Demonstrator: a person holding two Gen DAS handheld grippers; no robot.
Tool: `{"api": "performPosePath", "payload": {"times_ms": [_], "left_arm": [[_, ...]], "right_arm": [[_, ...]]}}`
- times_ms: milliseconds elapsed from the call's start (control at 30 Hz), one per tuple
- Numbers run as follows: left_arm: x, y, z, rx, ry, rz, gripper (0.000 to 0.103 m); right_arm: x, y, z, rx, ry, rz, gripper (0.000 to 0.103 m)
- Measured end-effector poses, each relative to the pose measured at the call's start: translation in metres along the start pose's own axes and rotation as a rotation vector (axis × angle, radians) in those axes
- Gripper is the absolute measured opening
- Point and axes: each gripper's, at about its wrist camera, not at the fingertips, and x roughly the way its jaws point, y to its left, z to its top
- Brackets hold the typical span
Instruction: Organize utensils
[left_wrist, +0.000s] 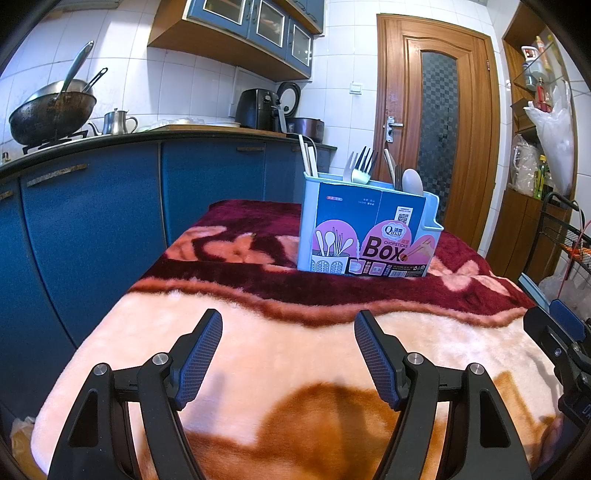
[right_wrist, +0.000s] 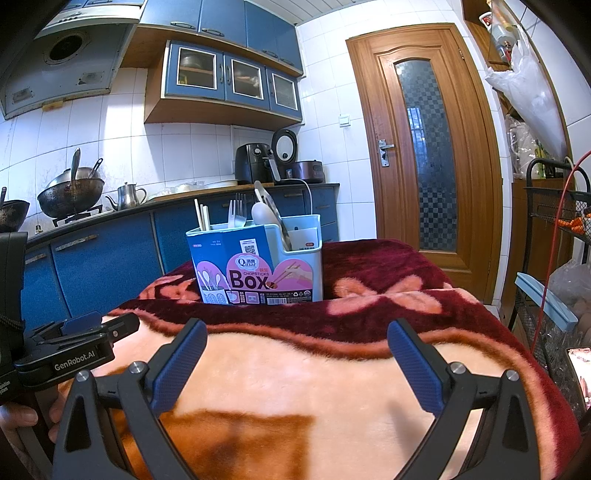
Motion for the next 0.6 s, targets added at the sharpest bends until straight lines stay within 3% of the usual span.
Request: {"api": "performPosePath", "payload": {"times_ms": [600], "left_arm": [[0.0004, 0.0009, -0.0009, -0.004, 0.003, 0.002, 0.075]], "right_arm": [[-0.0001, -0.0002, -0.0001, 0.000, 0.000, 0.001, 0.100]]}}
